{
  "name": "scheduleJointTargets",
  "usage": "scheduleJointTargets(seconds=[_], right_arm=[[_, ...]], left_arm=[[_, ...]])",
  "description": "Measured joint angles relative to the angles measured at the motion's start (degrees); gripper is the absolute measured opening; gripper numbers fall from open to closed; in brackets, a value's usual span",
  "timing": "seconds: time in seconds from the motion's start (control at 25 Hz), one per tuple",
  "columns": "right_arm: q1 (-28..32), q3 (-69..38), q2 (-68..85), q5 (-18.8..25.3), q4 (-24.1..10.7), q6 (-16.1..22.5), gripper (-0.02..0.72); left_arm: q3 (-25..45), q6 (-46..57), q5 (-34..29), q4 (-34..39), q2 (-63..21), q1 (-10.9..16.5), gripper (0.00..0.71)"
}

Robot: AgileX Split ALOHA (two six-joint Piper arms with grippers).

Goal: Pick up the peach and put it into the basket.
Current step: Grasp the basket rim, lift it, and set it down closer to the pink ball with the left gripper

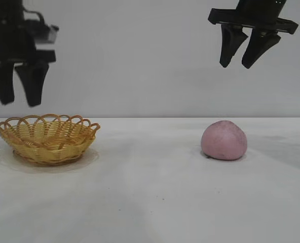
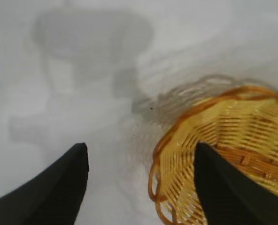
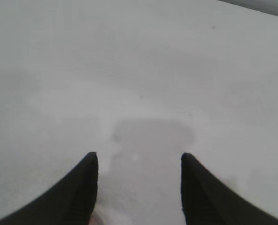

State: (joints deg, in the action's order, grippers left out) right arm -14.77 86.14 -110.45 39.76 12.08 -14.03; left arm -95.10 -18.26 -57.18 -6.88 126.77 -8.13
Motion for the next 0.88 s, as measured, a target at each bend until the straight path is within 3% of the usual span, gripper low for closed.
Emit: scheduleJointTargets(seconds=[0.08,0.2,0.24,0.32,0.4,0.56,0.72,0.88], right_arm=[[0.0,0.0,0.0,0.0,0.0,0.0,0.340],[-0.1,0.0,0.0,0.0,0.0,0.0,0.340],[-0.1,0.0,0.0,0.0,0.0,0.0,0.340],[-0.1,0.0,0.0,0.0,0.0,0.0,0.340],[-0.1,0.0,0.0,0.0,0.0,0.0,0.340],[-0.1,0.0,0.0,0.0,-0.1,0.0,0.340],[-0.1,0.0,0.0,0.0,-0.1,0.0,0.340],[-0.1,0.0,0.0,0.0,-0.1,0.0,0.340]], left_arm=[[-0.2,0.3,-0.4,-3.2,-0.2,0.0,0.052],[1.5,2.3,0.1,-8.6,-1.3,0.0,0.068],[3.7,2.7,1.1,-11.3,-2.3,0.0,0.000],[10.4,2.6,5.5,-16.7,-5.8,-0.4,0.000],[20.2,2.1,13.5,-23.5,-10.5,-1.7,0.000],[37.0,-6.1,27.2,-40.5,-19.8,-6.7,0.000],[43.7,-13.5,33.0,-54.1,-22.1,-11.3,0.000],[46.3,-18.6,36.2,-62.7,-22.1,-12.2,0.000]])
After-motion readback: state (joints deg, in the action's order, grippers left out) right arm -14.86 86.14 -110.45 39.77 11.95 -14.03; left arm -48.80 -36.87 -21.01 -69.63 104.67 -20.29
